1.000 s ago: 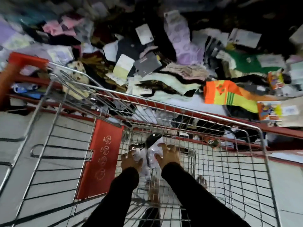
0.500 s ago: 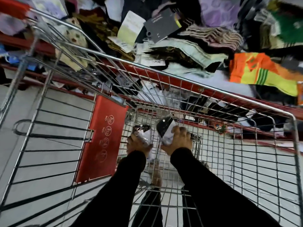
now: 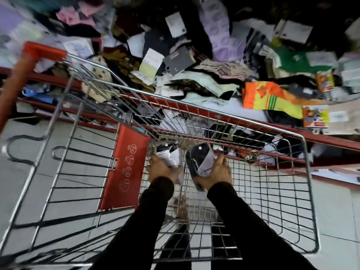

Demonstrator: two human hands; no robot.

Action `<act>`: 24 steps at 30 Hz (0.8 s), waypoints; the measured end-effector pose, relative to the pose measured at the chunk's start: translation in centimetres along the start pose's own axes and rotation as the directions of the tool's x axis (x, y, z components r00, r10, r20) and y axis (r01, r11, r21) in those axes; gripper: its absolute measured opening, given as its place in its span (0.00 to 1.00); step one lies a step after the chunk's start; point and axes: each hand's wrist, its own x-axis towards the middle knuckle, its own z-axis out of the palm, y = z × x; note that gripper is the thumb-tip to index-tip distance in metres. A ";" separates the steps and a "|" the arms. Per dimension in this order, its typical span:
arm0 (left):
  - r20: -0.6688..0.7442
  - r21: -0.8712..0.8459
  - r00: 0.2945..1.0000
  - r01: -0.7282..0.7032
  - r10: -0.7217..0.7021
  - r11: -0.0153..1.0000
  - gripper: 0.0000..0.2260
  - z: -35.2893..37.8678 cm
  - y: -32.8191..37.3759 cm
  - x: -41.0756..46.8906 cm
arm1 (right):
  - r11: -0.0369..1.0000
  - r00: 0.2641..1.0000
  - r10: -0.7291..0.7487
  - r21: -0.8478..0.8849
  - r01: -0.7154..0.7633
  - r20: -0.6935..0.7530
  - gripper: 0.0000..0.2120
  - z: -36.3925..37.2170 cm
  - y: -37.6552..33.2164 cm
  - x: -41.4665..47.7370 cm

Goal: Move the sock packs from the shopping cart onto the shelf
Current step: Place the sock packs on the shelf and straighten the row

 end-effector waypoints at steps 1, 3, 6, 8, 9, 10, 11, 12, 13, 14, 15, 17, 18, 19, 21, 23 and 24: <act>-0.014 -0.013 0.999 -0.030 0.030 0.999 0.38 -1.1 0.6 -1.1 | 0.999 0.999 -0.015 0.030 0.016 -0.034 0.60 -1.3 -0.3 -1.2; -0.044 -0.077 0.994 -0.106 0.103 0.991 0.24 -3.6 2.5 -3.9 | 0.997 0.991 -0.060 0.045 0.066 -0.118 0.56 -4.7 -1.1 -3.6; -0.154 -0.219 0.958 -0.272 0.242 0.937 0.38 -7.1 4.5 -7.0 | 0.988 0.961 -0.132 0.043 0.147 -0.241 0.53 -9.8 -2.0 -6.9; -0.235 -0.271 0.909 -0.401 0.344 0.875 0.43 -9.4 5.9 -8.8 | 0.980 0.930 -0.176 0.030 0.196 -0.323 0.53 -13.1 -2.7 -8.7; -0.263 -0.259 0.879 -0.461 0.397 0.849 0.45 -10.7 6.7 -9.7 | 0.975 0.914 -0.187 0.045 0.217 -0.359 0.52 -14.5 -2.9 -9.3; -0.303 -0.240 0.840 -0.525 0.450 0.817 0.46 -12.2 7.7 -10.7 | 0.966 0.891 -0.198 0.076 0.249 -0.408 0.51 -16.0 -3.3 -10.0; -0.343 -0.221 0.800 -0.578 0.493 0.785 0.47 -13.5 8.4 -11.5 | 0.952 0.867 -0.208 0.108 0.285 -0.453 0.50 -17.2 -3.6 -10.6; -0.382 -0.213 0.757 -0.630 0.530 0.747 0.48 -15.0 9.5 -12.4 | 0.936 0.840 -0.214 0.141 0.322 -0.499 0.49 -18.6 -4.2 -11.1; -0.414 -0.209 0.725 -0.664 0.550 0.718 0.48 -16.2 10.4 -13.0 | 0.918 0.817 -0.217 0.174 0.357 -0.534 0.49 -19.8 -4.9 -11.5; -0.441 -0.199 0.692 -0.696 0.571 0.690 0.47 -17.3 11.4 -13.6 | 0.898 0.798 -0.218 0.204 0.390 -0.562 0.48 -20.9 -5.5 -11.9; -0.472 -0.193 0.655 -0.730 0.590 0.656 0.46 -18.5 12.5 -14.4 | 0.875 0.770 -0.228 0.221 0.431 -0.596 0.47 -22.2 -6.3 -12.3; -0.519 -0.206 0.593 -0.785 0.616 0.584 0.45 -20.6 14.3 -15.6 | 0.834 0.705 -0.243 0.228 0.503 -0.666 0.47 -24.4 -7.7 -12.9; -0.547 -0.212 0.561 -0.811 0.622 0.545 0.45 -21.6 15.4 -16.0 | 0.807 0.667 -0.250 0.230 0.544 -0.702 0.46 -25.7 -8.5 -13.3; -0.568 -0.219 0.538 -0.828 0.623 0.515 0.44 -22.4 16.2 -16.3 | 0.776 0.637 -0.251 0.242 0.583 -0.728 0.46 -26.6 -9.2 -13.6; -0.614 -0.228 0.474 -0.872 0.631 0.433 0.44 -24.0 18.2 -16.5 | 0.699 0.543 -0.243 0.243 0.673 -0.804 0.45 -28.9 -11.1 -14.0; -0.659 -0.222 0.402 -0.911 0.635 0.346 0.44 -25.5 20.7 -16.7 | 0.621 0.418 -0.209 0.210 0.755 -0.884 0.44 -31.4 -13.1 -14.0; -0.677 -0.211 0.372 -0.925 0.635 0.317 0.44 -26.1 21.9 -16.9 | 0.590 0.371 -0.196 0.193 0.784 -0.908 0.44 -32.4 -14.1 -13.6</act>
